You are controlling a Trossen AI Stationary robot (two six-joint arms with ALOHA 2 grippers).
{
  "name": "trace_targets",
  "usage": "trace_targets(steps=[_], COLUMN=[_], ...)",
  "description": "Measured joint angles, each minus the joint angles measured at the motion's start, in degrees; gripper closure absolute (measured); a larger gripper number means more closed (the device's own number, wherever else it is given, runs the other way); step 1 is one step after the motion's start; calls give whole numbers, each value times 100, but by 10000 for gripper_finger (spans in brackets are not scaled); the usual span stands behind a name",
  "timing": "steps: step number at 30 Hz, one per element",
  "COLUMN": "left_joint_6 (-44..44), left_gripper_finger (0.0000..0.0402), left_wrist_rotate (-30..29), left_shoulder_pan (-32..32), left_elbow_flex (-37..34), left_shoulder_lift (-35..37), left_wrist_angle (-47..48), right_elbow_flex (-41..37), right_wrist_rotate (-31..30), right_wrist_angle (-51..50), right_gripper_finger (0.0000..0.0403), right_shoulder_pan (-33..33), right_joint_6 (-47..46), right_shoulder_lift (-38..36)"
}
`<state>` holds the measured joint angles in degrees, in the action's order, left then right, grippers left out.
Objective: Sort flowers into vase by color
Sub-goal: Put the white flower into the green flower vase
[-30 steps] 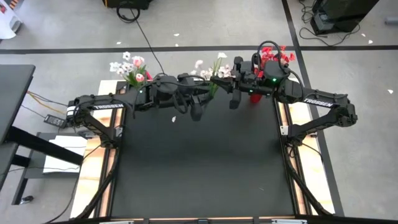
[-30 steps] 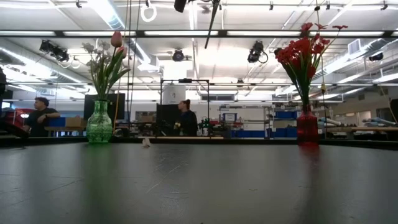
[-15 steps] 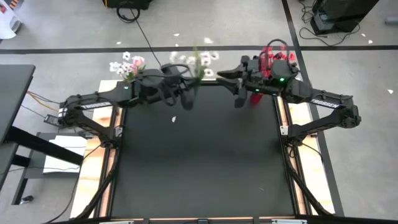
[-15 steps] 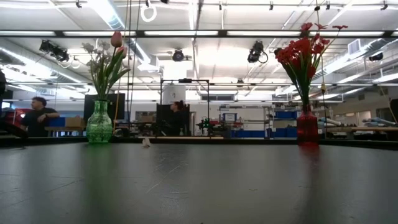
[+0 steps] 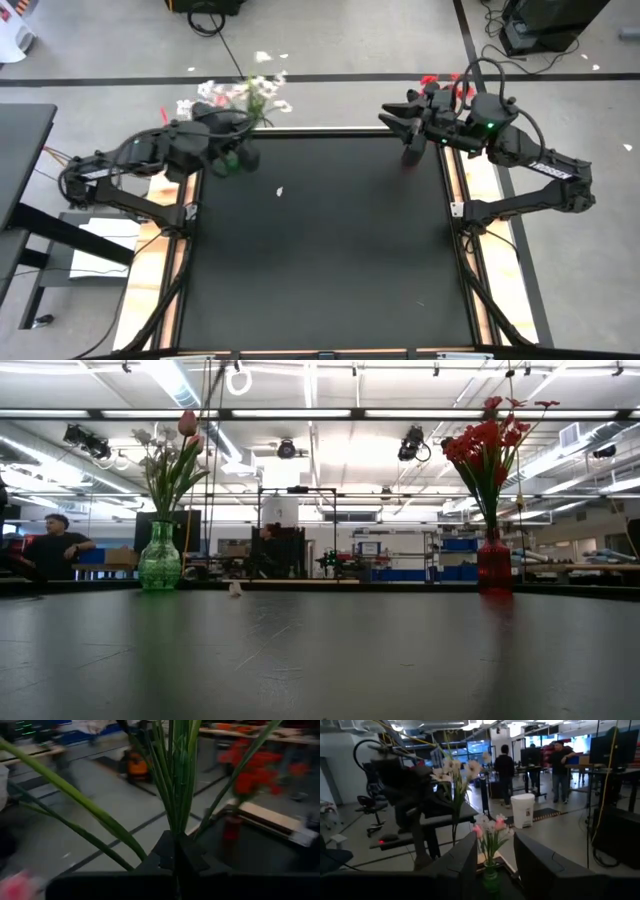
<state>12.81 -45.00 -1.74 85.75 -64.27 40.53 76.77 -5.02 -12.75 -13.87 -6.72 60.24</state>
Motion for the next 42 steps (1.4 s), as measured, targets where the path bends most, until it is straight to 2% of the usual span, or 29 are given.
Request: trace_targets(steps=[3,8,11,17,20,24,27,30,33,38,42], left_joint_6=[528,1364,1479,1642,1456,721,485,523,479,46,-414], left_gripper_finger=[400,401,401,401,401,400,400,400,400,400,400], left_wrist_rotate=[-498,-849,-770,-84,259,1387,1814,1815,1577,1125,864], left_shoulder_pan=[102,182,214,227,282,240,131,15,-13,-11,-13], left_elbow_flex=[4,-6,-6,-4,-301,-1195,-1773,-2172,-2675,-3849,-4699], left_shoulder_lift=[162,256,266,53,-90,-110,-106,3,312,1268,2297], left_wrist_angle=[745,1781,1846,1756,847,-1922,-3280,-3418,-3791,-4781,-5003], right_elbow_flex=[0,0,0,0,0,0,0,0,0,0,0], right_wrist_rotate=[-10,7,9,11,12,12,12,20,60,60,59], right_wrist_angle=[-65,-125,-116,-114,-114,-112,-112,-114,-157,-541,-761], right_gripper_finger=[265,265,265,265,264,264,264,264,264,264,264], right_shoulder_pan=[-22,-22,-22,-22,-22,-22,-22,-22,-20,-20,-20], right_joint_6=[27,30,46,52,51,46,27,-105,-215,-374,-426], right_shoulder_lift=[-37,-25,-29,-27,-27,-27,-27,-27,-27,-25,-25])
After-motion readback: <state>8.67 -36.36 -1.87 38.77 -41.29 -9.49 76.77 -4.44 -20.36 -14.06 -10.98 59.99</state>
